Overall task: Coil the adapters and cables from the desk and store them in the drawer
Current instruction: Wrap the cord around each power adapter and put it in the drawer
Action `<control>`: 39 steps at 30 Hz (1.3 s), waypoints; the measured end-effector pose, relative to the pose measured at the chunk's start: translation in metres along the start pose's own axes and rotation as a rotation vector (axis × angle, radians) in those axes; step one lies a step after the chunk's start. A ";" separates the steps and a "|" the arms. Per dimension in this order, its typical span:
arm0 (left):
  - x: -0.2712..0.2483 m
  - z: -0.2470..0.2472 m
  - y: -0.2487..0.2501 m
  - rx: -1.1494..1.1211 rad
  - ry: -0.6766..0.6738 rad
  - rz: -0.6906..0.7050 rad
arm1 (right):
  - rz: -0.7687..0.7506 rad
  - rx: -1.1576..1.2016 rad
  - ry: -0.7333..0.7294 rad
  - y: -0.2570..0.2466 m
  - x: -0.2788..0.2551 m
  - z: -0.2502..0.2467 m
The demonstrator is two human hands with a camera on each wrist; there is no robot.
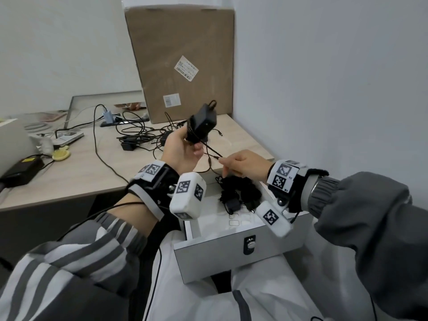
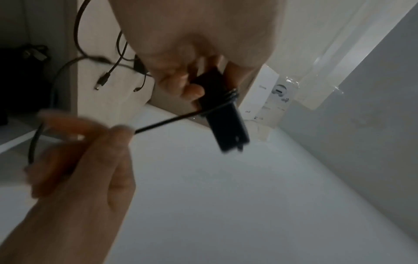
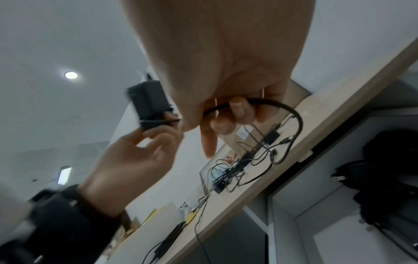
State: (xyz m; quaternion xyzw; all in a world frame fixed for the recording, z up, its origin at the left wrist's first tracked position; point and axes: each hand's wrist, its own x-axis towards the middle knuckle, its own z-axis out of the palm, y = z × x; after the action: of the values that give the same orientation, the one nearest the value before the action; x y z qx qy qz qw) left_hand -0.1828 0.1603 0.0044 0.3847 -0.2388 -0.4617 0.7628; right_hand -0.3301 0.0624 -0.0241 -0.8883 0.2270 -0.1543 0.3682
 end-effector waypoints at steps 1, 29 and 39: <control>-0.002 -0.001 0.003 0.074 -0.058 -0.025 | 0.035 -0.014 0.034 0.003 0.002 -0.006; 0.001 -0.025 -0.016 1.361 -0.214 -0.041 | -0.046 -0.185 0.226 -0.016 0.017 -0.020; 0.014 -0.031 -0.028 0.788 0.308 0.227 | -0.152 -0.056 0.132 -0.018 0.011 0.009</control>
State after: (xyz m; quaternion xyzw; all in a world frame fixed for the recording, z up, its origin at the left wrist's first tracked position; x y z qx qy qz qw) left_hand -0.1693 0.1515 -0.0363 0.6820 -0.3208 -0.1860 0.6304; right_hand -0.3119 0.0735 -0.0162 -0.9008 0.1866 -0.2335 0.3149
